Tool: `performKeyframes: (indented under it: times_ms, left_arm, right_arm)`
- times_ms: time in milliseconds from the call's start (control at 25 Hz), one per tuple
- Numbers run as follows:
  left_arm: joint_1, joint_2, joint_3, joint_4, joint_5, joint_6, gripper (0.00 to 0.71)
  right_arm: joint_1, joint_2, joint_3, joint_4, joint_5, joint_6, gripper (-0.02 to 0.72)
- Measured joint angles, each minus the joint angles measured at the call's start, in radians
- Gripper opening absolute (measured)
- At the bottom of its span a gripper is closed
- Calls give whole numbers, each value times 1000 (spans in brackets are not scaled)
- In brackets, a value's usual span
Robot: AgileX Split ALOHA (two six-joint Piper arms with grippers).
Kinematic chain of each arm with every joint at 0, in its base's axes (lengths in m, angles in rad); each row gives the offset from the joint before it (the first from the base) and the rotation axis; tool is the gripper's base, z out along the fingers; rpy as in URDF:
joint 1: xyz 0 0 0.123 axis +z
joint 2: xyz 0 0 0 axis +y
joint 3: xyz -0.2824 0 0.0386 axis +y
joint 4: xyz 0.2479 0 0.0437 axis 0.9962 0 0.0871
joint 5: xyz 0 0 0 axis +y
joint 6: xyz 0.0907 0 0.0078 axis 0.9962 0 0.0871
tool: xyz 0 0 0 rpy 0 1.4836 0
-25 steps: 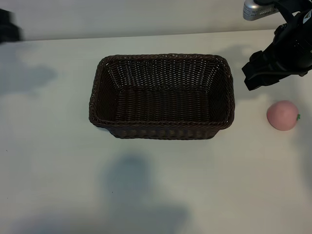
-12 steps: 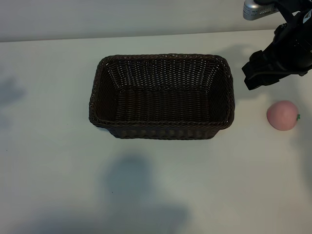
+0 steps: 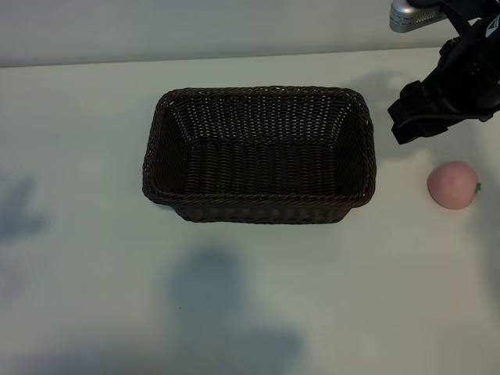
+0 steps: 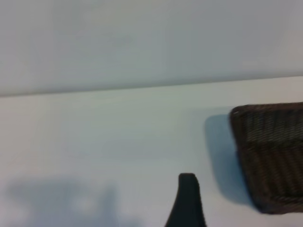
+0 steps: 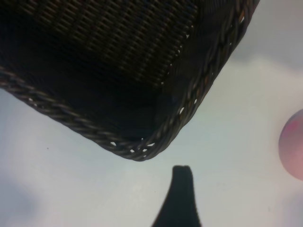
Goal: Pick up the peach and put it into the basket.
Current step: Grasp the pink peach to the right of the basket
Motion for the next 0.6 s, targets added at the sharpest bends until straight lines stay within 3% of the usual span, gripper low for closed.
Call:
performKeyframes:
  times_ms: [320,600]
  left_arm:
    - [-1,-216,151,243,-14,-153,592]
    - [-1,-424,286,253,-18,-155,592]
  right_arm:
    - [0,0,0,0,0,0,595]
    - [0,0,0,0,6,0,595]
